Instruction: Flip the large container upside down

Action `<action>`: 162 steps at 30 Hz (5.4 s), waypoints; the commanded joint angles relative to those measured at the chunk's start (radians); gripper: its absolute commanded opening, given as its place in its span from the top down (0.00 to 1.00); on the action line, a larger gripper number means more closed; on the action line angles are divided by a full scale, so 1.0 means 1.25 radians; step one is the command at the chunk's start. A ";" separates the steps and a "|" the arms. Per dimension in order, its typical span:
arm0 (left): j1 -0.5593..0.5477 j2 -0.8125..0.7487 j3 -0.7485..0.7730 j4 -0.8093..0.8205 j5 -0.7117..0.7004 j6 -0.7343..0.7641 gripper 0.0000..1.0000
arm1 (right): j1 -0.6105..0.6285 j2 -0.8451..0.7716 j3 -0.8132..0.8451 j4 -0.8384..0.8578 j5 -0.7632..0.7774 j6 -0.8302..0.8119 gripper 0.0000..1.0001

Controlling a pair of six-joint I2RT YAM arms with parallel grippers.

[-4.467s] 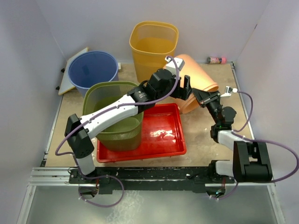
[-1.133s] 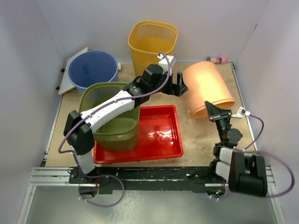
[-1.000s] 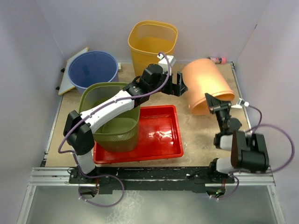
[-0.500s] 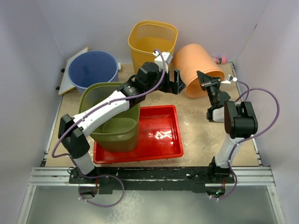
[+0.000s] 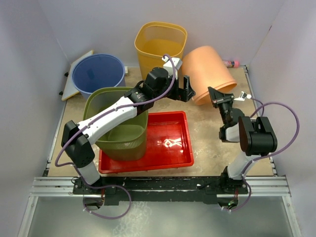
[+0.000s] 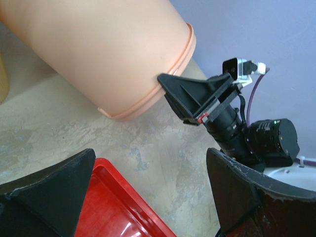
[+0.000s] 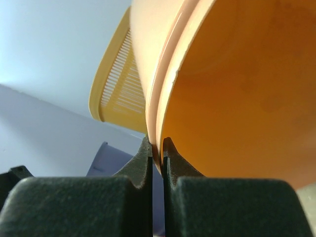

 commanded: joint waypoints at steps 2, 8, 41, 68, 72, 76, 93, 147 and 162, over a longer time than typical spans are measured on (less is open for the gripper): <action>-0.002 -0.015 -0.005 0.042 0.011 0.010 0.09 | -0.006 0.043 -0.151 0.116 0.015 -0.061 1.00; -0.002 -0.023 -0.016 0.040 0.009 0.017 0.09 | -0.012 0.014 -0.247 0.116 0.039 -0.055 1.00; -0.003 -0.019 -0.041 0.048 0.023 0.014 0.09 | -0.113 -0.014 -0.347 0.088 0.107 0.022 0.60; -0.004 -0.069 -0.030 -0.001 -0.006 0.041 0.09 | -0.193 -0.468 -0.069 -0.930 0.139 -0.313 0.37; -0.008 -0.064 -0.022 -0.001 -0.003 0.048 0.09 | -0.193 -0.618 -0.032 -1.248 0.300 -0.367 0.32; -0.011 -0.060 -0.019 0.000 0.003 0.050 0.09 | -0.193 -0.621 0.023 -1.380 0.451 -0.370 0.20; -0.014 -0.101 -0.065 -0.003 -0.040 0.065 0.09 | -0.225 -0.307 0.191 -0.936 0.545 -0.533 0.13; 0.055 0.003 0.395 -0.166 -0.140 0.299 0.06 | 0.051 -0.645 0.469 -1.428 -0.005 -0.628 0.00; 0.048 -0.383 0.013 -0.155 -0.485 0.203 0.05 | 0.274 -0.070 1.101 -1.498 0.206 -0.561 0.00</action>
